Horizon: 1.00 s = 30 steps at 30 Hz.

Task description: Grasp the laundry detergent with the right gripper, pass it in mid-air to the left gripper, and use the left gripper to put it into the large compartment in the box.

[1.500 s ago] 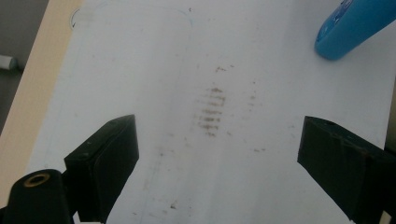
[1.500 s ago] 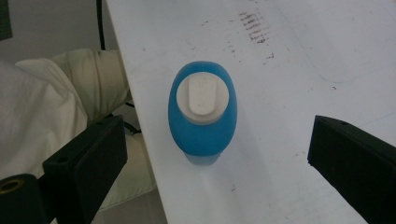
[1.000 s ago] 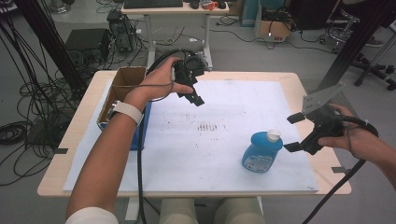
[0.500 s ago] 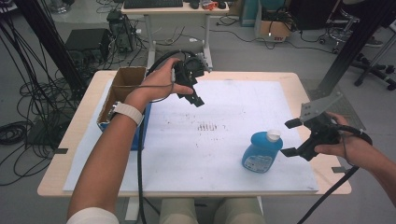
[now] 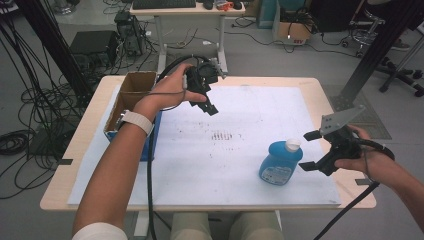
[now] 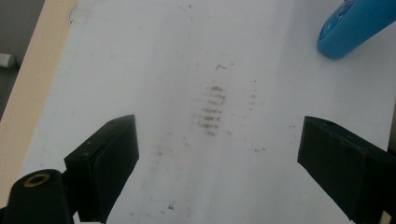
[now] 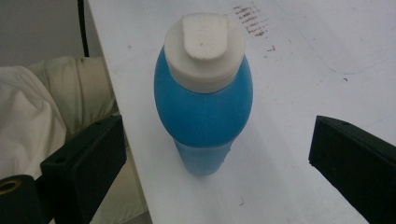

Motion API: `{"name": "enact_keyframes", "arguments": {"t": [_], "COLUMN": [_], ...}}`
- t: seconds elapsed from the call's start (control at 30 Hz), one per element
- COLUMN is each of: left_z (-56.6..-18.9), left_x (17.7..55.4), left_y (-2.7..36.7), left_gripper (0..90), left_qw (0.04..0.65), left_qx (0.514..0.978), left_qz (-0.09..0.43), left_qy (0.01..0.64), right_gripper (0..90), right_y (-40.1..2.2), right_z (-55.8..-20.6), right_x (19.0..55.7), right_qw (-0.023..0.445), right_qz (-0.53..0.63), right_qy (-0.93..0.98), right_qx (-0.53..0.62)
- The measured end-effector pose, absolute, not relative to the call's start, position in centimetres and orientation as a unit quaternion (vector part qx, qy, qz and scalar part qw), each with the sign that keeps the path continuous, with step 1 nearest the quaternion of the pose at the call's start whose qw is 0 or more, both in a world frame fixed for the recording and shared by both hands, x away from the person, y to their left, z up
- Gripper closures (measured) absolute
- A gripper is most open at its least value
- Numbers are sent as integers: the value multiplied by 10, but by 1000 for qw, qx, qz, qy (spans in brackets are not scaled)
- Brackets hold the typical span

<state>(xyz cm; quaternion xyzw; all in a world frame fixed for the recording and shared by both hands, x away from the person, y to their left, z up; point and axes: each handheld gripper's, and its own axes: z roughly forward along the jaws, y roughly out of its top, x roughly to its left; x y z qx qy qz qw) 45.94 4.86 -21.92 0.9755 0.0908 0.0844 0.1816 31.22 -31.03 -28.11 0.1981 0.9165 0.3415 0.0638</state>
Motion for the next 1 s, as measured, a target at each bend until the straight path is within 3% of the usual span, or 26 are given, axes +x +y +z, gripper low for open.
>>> {"name": "enact_keyframes", "arguments": {"t": [1.0], "left_z": [-221], "left_x": [459], "left_y": [49], "left_gripper": [128], "left_qw": [178], "left_qx": [976], "left_qz": [85], "left_qy": [90], "right_gripper": [41], "right_y": [-318], "right_z": [-305], "right_x": [306], "right_qw": [61], "right_qz": [367], "right_qy": [903], "right_qx": [214]}}
